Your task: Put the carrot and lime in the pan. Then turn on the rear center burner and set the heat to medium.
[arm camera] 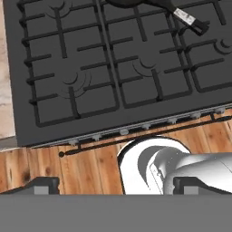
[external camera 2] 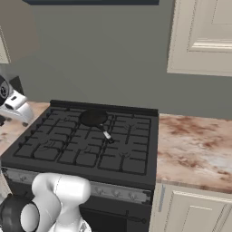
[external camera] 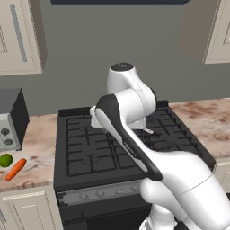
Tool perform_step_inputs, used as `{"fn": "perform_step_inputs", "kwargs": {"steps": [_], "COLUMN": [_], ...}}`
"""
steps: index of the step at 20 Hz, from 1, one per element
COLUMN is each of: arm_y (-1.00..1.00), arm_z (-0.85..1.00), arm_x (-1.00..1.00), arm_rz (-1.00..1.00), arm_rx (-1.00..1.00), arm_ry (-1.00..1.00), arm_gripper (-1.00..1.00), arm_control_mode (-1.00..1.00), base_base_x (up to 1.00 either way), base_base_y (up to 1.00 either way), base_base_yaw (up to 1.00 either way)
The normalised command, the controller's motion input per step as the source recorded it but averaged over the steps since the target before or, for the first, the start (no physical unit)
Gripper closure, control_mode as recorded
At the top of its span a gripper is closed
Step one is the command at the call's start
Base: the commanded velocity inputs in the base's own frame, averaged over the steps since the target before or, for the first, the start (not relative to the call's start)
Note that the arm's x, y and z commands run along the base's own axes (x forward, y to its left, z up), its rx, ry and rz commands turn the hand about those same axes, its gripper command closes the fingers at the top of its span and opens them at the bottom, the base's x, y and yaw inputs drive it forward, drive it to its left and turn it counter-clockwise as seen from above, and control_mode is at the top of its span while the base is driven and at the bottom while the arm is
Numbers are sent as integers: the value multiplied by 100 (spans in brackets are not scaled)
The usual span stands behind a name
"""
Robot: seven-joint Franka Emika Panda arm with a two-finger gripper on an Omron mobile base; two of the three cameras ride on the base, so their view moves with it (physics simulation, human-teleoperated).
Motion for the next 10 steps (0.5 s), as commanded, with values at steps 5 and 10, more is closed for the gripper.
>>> {"fn": "perform_step_inputs", "kwargs": {"steps": [5, 10], "arm_y": [1, 0], "arm_z": [0, 0], "arm_x": [0, 0], "arm_rz": [-9, 5], "arm_rx": [-17, 11], "arm_ry": [5, -5], "arm_gripper": [-100, -100], "arm_control_mode": [-100, -100], "base_base_x": [0, 0], "base_base_y": [0, 0], "base_base_yaw": [0, 0]}}
